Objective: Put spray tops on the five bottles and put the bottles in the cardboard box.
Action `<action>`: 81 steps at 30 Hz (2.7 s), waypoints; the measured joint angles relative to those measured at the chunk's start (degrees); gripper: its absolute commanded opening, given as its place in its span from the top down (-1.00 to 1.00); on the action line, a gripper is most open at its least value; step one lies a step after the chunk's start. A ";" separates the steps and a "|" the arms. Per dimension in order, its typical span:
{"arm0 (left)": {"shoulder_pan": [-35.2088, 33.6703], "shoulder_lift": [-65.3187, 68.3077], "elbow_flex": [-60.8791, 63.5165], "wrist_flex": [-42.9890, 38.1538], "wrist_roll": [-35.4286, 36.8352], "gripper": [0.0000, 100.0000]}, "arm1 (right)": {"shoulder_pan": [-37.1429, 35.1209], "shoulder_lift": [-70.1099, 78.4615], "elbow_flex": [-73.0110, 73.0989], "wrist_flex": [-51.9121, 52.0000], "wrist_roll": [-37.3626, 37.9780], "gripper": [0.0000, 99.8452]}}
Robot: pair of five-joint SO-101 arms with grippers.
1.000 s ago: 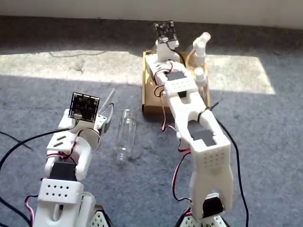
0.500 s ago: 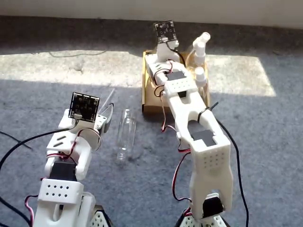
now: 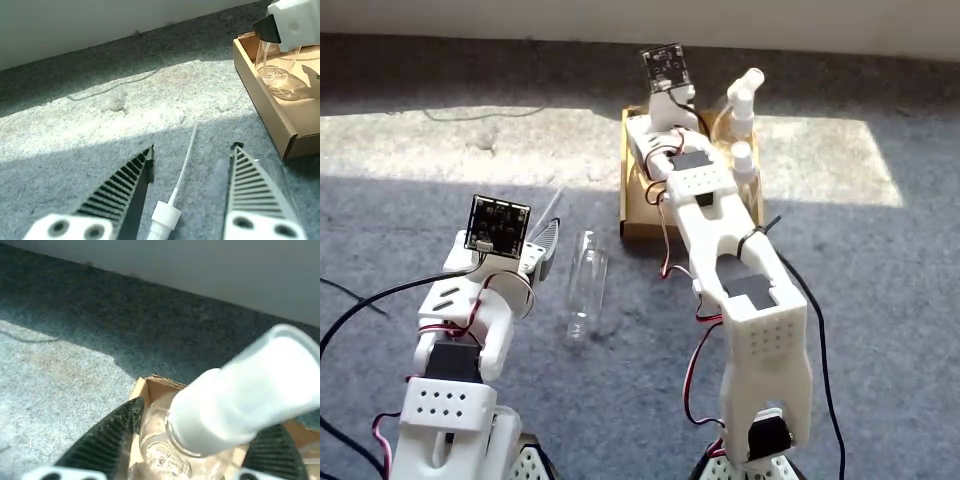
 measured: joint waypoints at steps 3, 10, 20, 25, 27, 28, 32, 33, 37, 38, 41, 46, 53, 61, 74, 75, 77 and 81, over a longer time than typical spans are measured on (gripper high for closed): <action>0.00 0.00 0.00 0.00 0.00 0.54 | 0.00 0.00 0.00 0.97 0.62 0.44; 0.00 0.00 0.00 0.00 0.00 0.54 | 0.00 0.00 0.00 4.48 0.62 0.43; 0.00 0.00 0.00 0.00 0.00 0.54 | 0.00 0.00 0.00 4.48 0.62 0.34; 0.00 0.00 0.00 0.00 0.00 0.54 | 0.00 0.00 0.00 4.48 0.62 0.33; 0.00 0.00 0.00 0.00 0.00 0.54 | 0.00 0.00 0.00 4.48 0.62 0.33; 0.00 0.00 0.00 0.00 0.00 0.54 | 0.00 0.00 0.00 4.48 0.62 0.33; 0.00 0.00 0.00 0.00 0.00 0.54 | 0.00 0.00 0.00 4.48 0.62 0.24; 0.00 0.00 0.00 0.00 0.00 0.54 | 0.00 0.00 0.00 4.48 0.62 0.23; 0.00 0.00 0.00 0.00 0.00 0.54 | 0.00 0.00 0.00 4.48 0.62 0.23; 0.00 0.00 0.00 0.00 0.00 0.54 | 0.00 0.00 0.00 4.48 0.62 0.23; 0.00 0.00 0.00 0.00 0.00 0.54 | 0.00 0.00 0.00 4.13 0.62 0.23; 0.00 0.00 0.00 0.00 0.00 0.54 | 0.00 0.00 0.00 2.11 0.62 0.23; 0.44 0.00 0.00 0.00 0.00 0.54 | 0.00 0.00 0.00 1.93 0.62 0.23; 1.05 0.00 1.14 -0.18 0.00 0.54 | 0.00 0.00 -1.23 1.93 0.62 0.23; 0.88 0.00 1.14 -0.18 0.00 0.54 | 0.18 0.00 -9.49 6.15 0.62 0.23; 0.88 0.00 1.14 -0.18 0.00 0.54 | 0.18 0.00 -10.90 7.03 0.62 0.23; 0.88 0.00 1.14 -0.18 0.00 0.54 | 0.18 0.00 -13.71 9.23 0.62 0.23; 0.88 0.00 1.14 -0.18 0.00 0.54 | 0.18 0.00 -20.13 13.98 0.62 0.23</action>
